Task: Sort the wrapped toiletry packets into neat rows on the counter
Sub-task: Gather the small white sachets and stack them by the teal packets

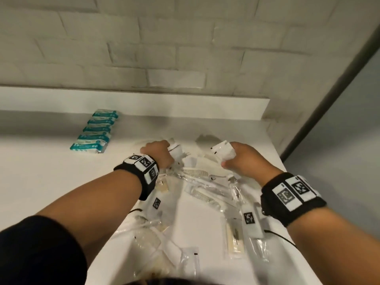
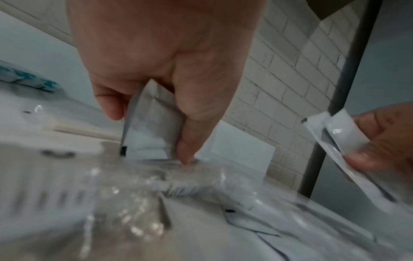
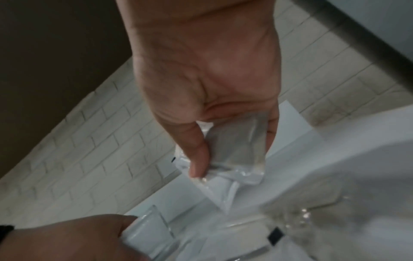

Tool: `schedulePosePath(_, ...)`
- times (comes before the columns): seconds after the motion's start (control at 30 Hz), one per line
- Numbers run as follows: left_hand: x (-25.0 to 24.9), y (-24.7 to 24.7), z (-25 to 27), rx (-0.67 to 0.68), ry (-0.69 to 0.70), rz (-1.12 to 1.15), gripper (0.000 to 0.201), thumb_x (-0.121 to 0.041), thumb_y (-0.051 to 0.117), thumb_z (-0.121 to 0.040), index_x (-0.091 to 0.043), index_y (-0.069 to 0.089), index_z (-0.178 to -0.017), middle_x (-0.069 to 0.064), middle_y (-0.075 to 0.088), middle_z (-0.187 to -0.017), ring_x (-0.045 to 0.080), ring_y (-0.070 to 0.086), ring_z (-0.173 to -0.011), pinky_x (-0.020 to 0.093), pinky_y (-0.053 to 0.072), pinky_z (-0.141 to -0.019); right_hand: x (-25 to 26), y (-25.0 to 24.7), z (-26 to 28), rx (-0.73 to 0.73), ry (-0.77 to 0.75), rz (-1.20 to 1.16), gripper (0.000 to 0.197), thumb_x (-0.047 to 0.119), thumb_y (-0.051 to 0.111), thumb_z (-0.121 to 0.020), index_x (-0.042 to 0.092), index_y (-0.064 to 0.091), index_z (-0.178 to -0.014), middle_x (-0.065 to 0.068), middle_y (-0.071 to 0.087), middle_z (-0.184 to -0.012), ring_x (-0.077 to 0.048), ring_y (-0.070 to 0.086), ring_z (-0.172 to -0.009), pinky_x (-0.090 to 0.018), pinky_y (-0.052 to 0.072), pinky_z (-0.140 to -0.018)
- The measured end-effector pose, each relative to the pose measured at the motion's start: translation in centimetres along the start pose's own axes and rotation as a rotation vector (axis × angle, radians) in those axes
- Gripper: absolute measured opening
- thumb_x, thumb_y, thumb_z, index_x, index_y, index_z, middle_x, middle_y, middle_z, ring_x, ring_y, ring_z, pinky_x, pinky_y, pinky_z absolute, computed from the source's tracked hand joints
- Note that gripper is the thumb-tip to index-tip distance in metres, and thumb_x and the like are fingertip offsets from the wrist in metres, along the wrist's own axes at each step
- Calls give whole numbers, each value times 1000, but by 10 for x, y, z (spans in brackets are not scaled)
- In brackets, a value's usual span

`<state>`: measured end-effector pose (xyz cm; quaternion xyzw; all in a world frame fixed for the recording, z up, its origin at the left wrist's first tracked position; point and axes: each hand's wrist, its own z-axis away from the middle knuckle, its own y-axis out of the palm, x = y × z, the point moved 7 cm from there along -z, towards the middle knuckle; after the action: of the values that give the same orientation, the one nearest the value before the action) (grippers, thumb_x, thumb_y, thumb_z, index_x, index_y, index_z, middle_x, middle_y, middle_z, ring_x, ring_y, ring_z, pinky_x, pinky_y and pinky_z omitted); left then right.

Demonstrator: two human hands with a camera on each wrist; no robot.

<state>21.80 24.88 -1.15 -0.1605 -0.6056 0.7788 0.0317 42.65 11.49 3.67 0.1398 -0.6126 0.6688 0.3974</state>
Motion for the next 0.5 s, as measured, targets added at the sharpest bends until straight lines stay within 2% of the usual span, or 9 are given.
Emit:
schedulePosePath(0.07,2,-14,17,-59,26,25,39,-37,58,-81,-17,62,-114,7,65,-106,28,61,-100,35,49,-87,-1,10,22,152,2,128,36,16,74,-80,20,61,-113,7,64,-90,-9,60,-75,-20,43,-58)
schedulePosePath(0.13,2,-28,34,-137,81,106,24,-32,55,-84,-13,62,-97,9,65,-94,29,60,-86,31,47,-74,-1,31,40,326,-12,384,32,21,73,-80,21,63,-110,5,63,-93,-15,60,-81,-23,44,-60)
schedulePosePath(0.17,1,-33,43,-156,122,153,20,-28,54,-86,-11,60,-95,11,65,-94,30,58,-83,30,43,-70,-2,40,47,366,-23,500,30,23,72,-80,20,64,-109,4,62,-95,-16,58,-81,-24,44,-60)
schedulePosePath(0.23,-1,-35,64,-154,170,214,22,-22,51,-90,-6,58,-104,13,64,-97,28,53,-82,29,36,-69,-2,51,59,371,-43,596,23,27,69,-82,19,65,-104,4,64,-96,-15,57,-78,-25,45,-59)
schedulePosePath(0.33,6,-30,89,-118,165,219,29,-19,55,-89,-8,54,-115,12,63,-106,30,56,-92,29,38,-73,9,70,88,469,-170,541,23,32,76,-77,24,66,-96,8,68,-94,-13,63,-82,-27,51,-68)
schedulePosePath(0.37,10,-25,95,-91,156,194,30,-17,56,-88,-8,53,-116,12,62,-109,31,56,-96,30,39,-74,14,81,102,543,-230,520,27,26,76,-77,25,67,-102,9,67,-102,-14,63,-88,-28,53,-73)
schedulePosePath(0.43,20,-16,106,-34,144,101,26,-16,53,-89,-9,51,-115,13,61,-113,31,56,-100,29,37,-75,20,107,133,670,-366,576,48,16,68,-78,33,61,-122,13,62,-123,-13,60,-104,-31,52,-86)
schedulePosePath(0.5,33,-8,116,11,135,27,22,-16,50,-91,-11,53,-112,12,62,-115,30,56,-98,29,37,-75,18,126,150,685,-513,736,58,21,66,-83,37,48,-136,13,52,-139,-15,53,-120,-35,46,-97)
